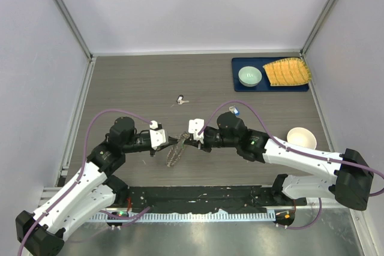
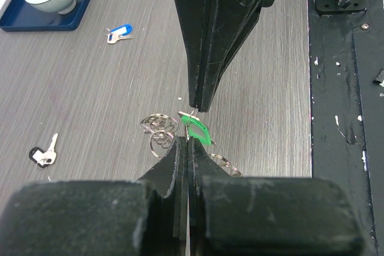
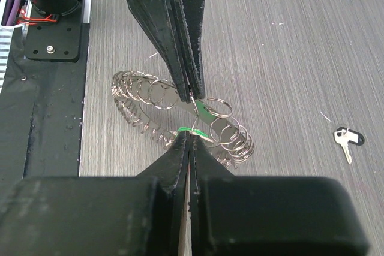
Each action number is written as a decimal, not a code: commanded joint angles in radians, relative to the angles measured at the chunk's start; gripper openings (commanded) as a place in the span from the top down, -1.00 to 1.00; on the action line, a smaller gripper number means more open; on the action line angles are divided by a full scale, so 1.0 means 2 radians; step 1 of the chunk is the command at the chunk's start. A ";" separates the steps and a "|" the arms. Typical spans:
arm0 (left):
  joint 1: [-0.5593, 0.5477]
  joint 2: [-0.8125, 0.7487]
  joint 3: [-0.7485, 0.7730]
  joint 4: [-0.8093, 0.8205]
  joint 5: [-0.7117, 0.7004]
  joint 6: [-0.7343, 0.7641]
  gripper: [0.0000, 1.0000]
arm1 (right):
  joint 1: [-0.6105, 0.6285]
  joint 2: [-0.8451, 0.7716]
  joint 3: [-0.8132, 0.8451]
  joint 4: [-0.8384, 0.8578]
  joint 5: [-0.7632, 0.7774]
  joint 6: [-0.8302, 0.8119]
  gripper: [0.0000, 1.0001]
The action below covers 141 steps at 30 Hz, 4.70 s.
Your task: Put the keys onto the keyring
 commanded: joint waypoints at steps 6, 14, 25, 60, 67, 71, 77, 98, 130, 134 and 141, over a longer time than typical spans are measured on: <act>-0.001 0.005 0.014 0.038 0.045 -0.007 1.00 | 0.009 -0.001 0.011 0.046 -0.031 -0.007 0.99; -0.001 0.009 0.017 0.032 0.068 -0.004 1.00 | 0.010 -0.002 0.014 0.040 -0.031 -0.017 0.99; -0.001 0.008 0.020 0.020 0.074 0.006 1.00 | 0.009 -0.002 0.027 0.016 -0.042 -0.024 0.99; -0.001 -0.139 0.006 -0.017 -0.326 -0.014 1.00 | 0.006 0.027 0.090 -0.311 0.138 0.186 0.98; -0.001 -0.146 0.005 -0.014 -0.352 -0.020 1.00 | 0.013 0.035 0.103 -0.384 0.146 0.275 0.99; -0.001 -0.145 0.007 -0.014 -0.351 -0.021 1.00 | 0.014 0.055 0.116 -0.404 0.156 0.289 0.99; -0.001 -0.153 0.004 -0.014 -0.352 -0.022 1.00 | 0.004 0.166 0.165 -0.395 0.202 0.243 0.99; -0.001 -0.176 -0.002 -0.007 -0.351 -0.027 1.00 | -0.022 0.342 0.235 -0.227 0.234 0.162 0.99; 0.000 -0.163 -0.003 -0.005 -0.337 -0.028 1.00 | -0.038 0.302 0.185 -0.186 0.221 0.171 0.99; -0.001 -0.158 -0.003 -0.005 -0.334 -0.029 1.00 | -0.046 0.306 0.186 -0.185 0.212 0.170 0.99; -0.001 -0.157 -0.003 -0.006 -0.333 -0.028 1.00 | -0.061 0.304 0.185 -0.186 0.192 0.170 0.99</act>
